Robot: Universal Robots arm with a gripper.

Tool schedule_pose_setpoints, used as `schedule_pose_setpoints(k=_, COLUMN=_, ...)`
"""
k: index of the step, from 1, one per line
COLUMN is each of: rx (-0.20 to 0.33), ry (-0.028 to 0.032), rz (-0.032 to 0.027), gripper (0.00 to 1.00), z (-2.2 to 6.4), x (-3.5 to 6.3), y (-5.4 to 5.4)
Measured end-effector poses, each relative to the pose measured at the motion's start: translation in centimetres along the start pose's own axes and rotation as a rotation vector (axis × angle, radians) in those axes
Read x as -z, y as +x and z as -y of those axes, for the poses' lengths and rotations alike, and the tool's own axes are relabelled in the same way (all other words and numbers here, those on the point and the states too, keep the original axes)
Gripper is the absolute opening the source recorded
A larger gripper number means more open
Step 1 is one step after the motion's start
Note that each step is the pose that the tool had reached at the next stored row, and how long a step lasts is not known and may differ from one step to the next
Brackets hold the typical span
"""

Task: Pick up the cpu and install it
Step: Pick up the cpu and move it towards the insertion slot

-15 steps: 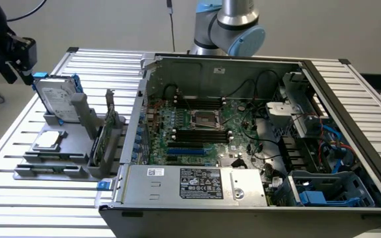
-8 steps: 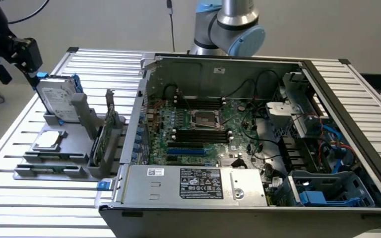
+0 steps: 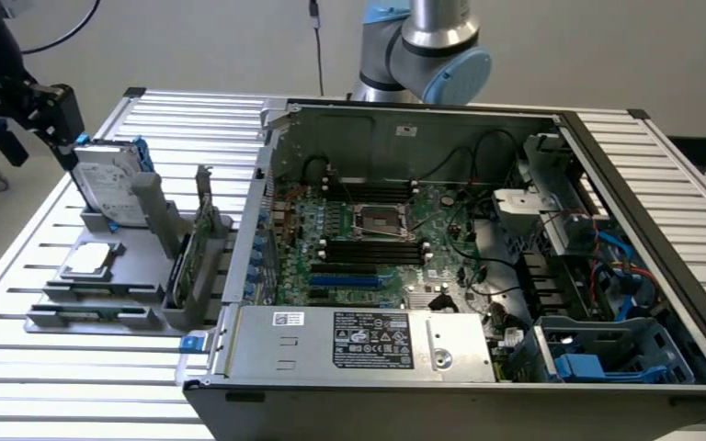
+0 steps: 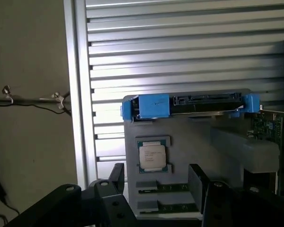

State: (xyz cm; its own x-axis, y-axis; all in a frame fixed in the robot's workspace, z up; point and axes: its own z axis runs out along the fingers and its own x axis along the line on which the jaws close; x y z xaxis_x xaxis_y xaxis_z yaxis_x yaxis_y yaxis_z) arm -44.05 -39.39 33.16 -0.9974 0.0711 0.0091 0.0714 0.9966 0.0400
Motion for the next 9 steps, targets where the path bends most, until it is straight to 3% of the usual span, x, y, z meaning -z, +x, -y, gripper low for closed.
schedule_pose_setpoints(k=9, rx=0.004, ry=0.0, rz=-0.0003, gripper=0.65, z=0.2, x=-1.62, y=0.0)
